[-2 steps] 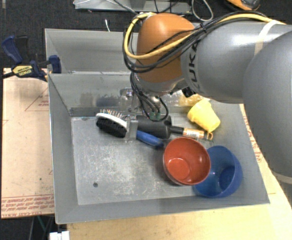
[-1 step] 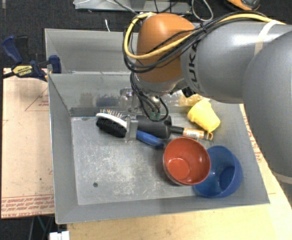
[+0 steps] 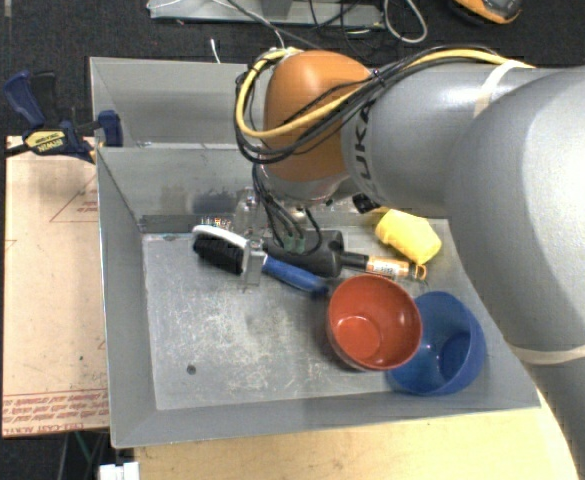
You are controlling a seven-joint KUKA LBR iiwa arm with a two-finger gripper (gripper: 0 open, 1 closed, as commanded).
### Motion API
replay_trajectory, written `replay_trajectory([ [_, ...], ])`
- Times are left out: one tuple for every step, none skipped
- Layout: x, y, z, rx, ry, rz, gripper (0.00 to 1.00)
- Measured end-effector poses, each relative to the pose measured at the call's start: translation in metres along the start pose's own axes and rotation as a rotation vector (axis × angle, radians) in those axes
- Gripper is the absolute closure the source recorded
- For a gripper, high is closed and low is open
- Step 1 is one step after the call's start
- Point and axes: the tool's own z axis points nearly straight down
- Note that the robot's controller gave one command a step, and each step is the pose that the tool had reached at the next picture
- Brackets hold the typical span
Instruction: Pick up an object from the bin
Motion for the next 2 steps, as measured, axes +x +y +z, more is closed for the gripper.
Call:
replay_trajectory([
  [0.015,-0.020,-0.012,-0.003,-0.009,0.033,0.00],
  [0.002,-0.058,0.062,-0.003,-0.006,0.142,0.00],
])
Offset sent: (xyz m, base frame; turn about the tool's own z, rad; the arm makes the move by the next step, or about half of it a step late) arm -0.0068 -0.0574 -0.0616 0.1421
